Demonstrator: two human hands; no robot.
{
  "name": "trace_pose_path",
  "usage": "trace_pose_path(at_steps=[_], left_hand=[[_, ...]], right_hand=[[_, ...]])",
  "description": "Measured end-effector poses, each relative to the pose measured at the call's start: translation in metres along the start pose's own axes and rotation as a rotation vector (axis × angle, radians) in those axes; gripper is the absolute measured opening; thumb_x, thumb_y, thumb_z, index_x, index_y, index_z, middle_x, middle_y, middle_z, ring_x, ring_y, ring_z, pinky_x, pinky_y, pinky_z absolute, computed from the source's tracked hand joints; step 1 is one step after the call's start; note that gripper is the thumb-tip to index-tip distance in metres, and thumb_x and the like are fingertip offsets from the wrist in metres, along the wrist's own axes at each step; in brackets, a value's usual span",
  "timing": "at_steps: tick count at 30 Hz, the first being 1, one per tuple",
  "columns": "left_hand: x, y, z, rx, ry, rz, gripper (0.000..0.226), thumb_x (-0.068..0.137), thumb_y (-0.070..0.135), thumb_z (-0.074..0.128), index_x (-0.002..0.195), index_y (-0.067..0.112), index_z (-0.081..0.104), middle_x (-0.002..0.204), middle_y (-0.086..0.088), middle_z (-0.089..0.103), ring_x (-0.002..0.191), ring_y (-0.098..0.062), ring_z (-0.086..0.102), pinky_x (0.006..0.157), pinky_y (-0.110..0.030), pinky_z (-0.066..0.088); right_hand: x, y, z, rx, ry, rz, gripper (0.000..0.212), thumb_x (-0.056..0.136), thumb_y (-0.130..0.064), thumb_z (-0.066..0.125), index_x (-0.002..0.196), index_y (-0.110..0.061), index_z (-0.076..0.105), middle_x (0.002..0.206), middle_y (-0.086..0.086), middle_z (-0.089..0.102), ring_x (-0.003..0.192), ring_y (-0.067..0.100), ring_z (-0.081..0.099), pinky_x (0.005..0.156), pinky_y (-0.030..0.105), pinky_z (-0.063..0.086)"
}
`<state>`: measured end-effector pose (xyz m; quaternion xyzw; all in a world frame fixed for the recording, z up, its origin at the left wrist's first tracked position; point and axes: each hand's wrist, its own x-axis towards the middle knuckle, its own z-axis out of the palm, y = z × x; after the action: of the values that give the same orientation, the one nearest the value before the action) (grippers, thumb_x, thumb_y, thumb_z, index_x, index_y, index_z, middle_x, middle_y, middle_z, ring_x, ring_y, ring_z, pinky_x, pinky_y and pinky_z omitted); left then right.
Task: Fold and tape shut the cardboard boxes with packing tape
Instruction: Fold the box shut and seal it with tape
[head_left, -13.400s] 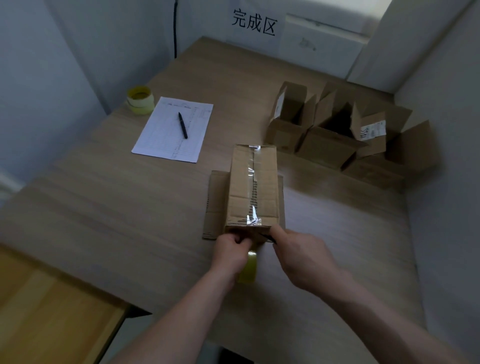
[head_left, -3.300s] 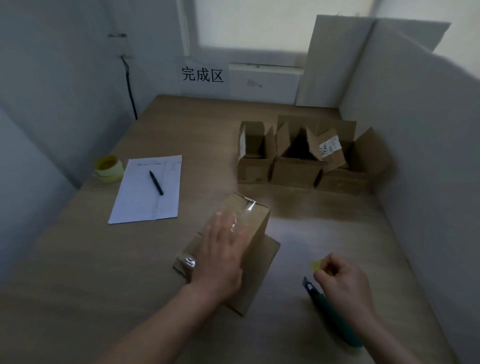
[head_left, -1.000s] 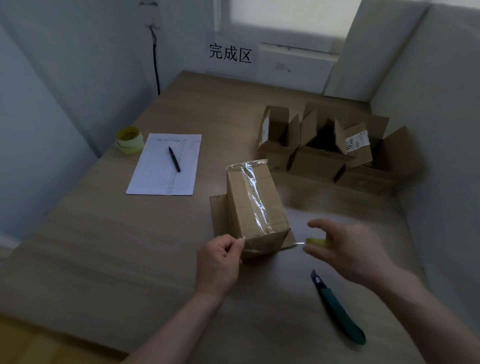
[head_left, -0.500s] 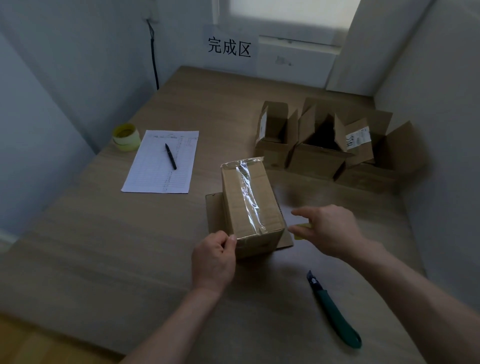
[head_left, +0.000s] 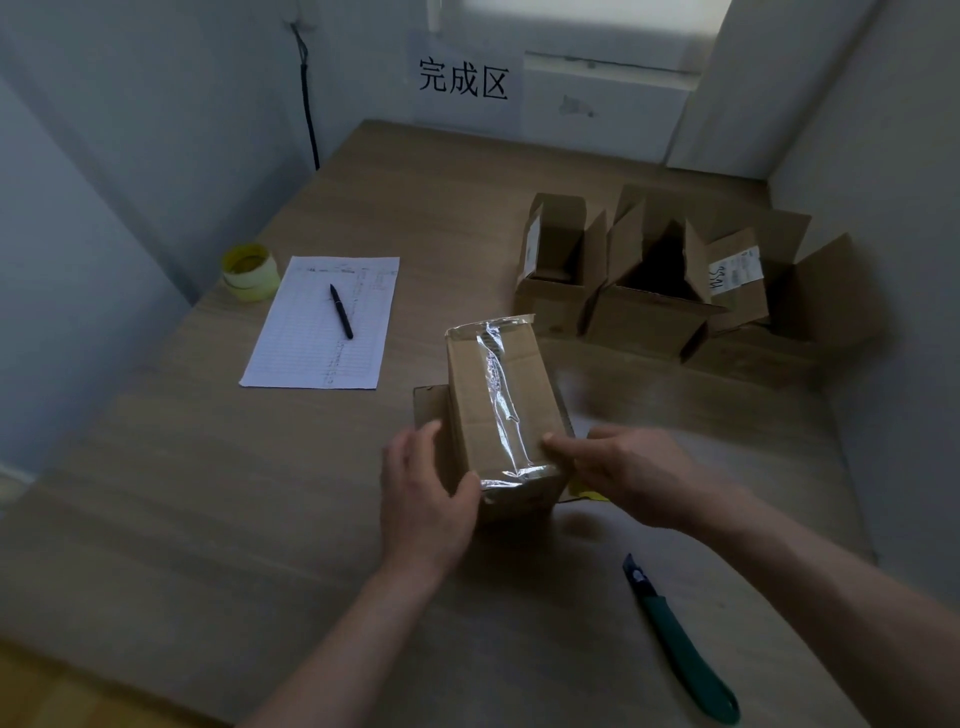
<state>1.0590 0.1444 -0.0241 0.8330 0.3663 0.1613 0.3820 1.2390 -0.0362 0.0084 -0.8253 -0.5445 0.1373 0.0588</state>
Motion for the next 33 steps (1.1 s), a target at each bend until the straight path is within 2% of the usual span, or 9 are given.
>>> trace_pose_path(at_steps=[3,5,8,10,17,20,24,27,33], left_hand=[[0.009,0.007,0.011,0.304,-0.215,0.451,0.071,0.088,0.054,0.053,0.15,0.043,0.02,0.162,0.005,-0.002,0.149,-0.023,-0.011,0.113,-0.045,0.015],[0.019,0.006,0.018,0.441,-0.323,0.565,0.069,0.091,0.056,0.051,0.151,0.041,0.022,0.164,0.004,-0.006,0.147,-0.027,-0.022,0.116,-0.055,0.014],[0.03,0.002,0.021,0.489,-0.265,0.746,0.062,0.083,0.039,0.073,0.138,0.019,0.054,0.153,-0.016,0.035,0.143,-0.048,0.015,0.108,-0.06,0.034],[0.034,-0.001,0.021,0.498,-0.22,0.812,0.065,0.073,0.033,0.083,0.131,0.013,0.061,0.144,-0.021,0.047,0.135,-0.054,0.031,0.103,-0.058,0.035],[0.035,-0.002,0.007,0.413,-0.299,0.802,0.075,0.072,0.029,0.084,0.136,0.006,0.054,0.143,-0.017,0.05,0.136,-0.045,0.034,0.103,-0.06,0.04],[0.032,-0.006,-0.006,0.427,-0.329,0.761,0.077,0.084,0.052,0.064,0.144,0.008,0.043,0.143,-0.01,0.05,0.139,-0.034,0.035,0.105,-0.049,0.041],[0.025,0.001,-0.011,0.531,-0.31,0.8,0.074,0.088,0.068,0.037,0.143,0.019,0.044,0.127,-0.005,0.054,0.122,-0.027,0.045,0.09,-0.041,0.05],[0.026,0.001,-0.011,0.613,-0.294,0.857,0.073,0.085,0.068,0.043,0.136,0.016,0.055,0.121,-0.011,0.059,0.116,-0.034,0.051,0.084,-0.046,0.052],[0.029,0.002,-0.007,0.717,-0.239,0.946,0.082,0.066,0.061,0.076,0.134,0.019,0.058,0.111,-0.014,0.063,0.103,-0.04,0.059,0.094,-0.061,0.043]], right_hand=[[0.005,-0.001,-0.002,-0.012,-0.013,-0.033,0.048,0.102,-0.038,0.043,0.149,-0.042,0.034,0.102,-0.006,0.056,0.074,0.008,0.051,0.064,0.029,0.049],[0.006,-0.001,-0.001,-0.012,0.0,-0.036,0.048,0.101,-0.037,0.046,0.148,-0.043,0.035,0.099,-0.005,0.057,0.072,0.009,0.05,0.061,0.03,0.047],[0.008,0.002,0.005,0.013,0.026,-0.025,0.051,0.1,-0.038,0.048,0.148,-0.046,0.033,0.098,-0.005,0.059,0.073,0.009,0.05,0.061,0.03,0.045],[0.008,0.005,0.011,0.064,0.027,0.005,0.053,0.099,-0.041,0.05,0.147,-0.051,0.03,0.106,-0.005,0.062,0.081,0.007,0.051,0.067,0.027,0.045],[0.001,-0.013,0.026,0.296,0.042,0.147,0.058,0.093,-0.044,0.061,0.145,-0.049,0.036,0.128,-0.004,0.063,0.11,0.014,0.058,0.095,0.034,0.048],[-0.005,-0.032,0.035,0.336,0.067,0.14,0.057,0.09,-0.045,0.064,0.143,-0.046,0.041,0.127,-0.009,0.063,0.11,0.012,0.058,0.095,0.032,0.048],[-0.006,-0.054,0.044,0.345,0.128,0.118,0.054,0.089,-0.052,0.063,0.139,-0.041,0.047,0.125,-0.009,0.065,0.107,0.012,0.06,0.09,0.035,0.051],[-0.008,-0.058,0.047,0.306,0.175,0.114,0.053,0.088,-0.052,0.063,0.138,-0.04,0.047,0.123,-0.006,0.066,0.103,0.017,0.063,0.087,0.038,0.052],[-0.014,-0.051,0.049,0.056,0.22,0.098,0.064,0.086,-0.054,0.064,0.142,-0.037,0.039,0.116,-0.003,0.067,0.089,0.025,0.066,0.067,0.032,0.047]])
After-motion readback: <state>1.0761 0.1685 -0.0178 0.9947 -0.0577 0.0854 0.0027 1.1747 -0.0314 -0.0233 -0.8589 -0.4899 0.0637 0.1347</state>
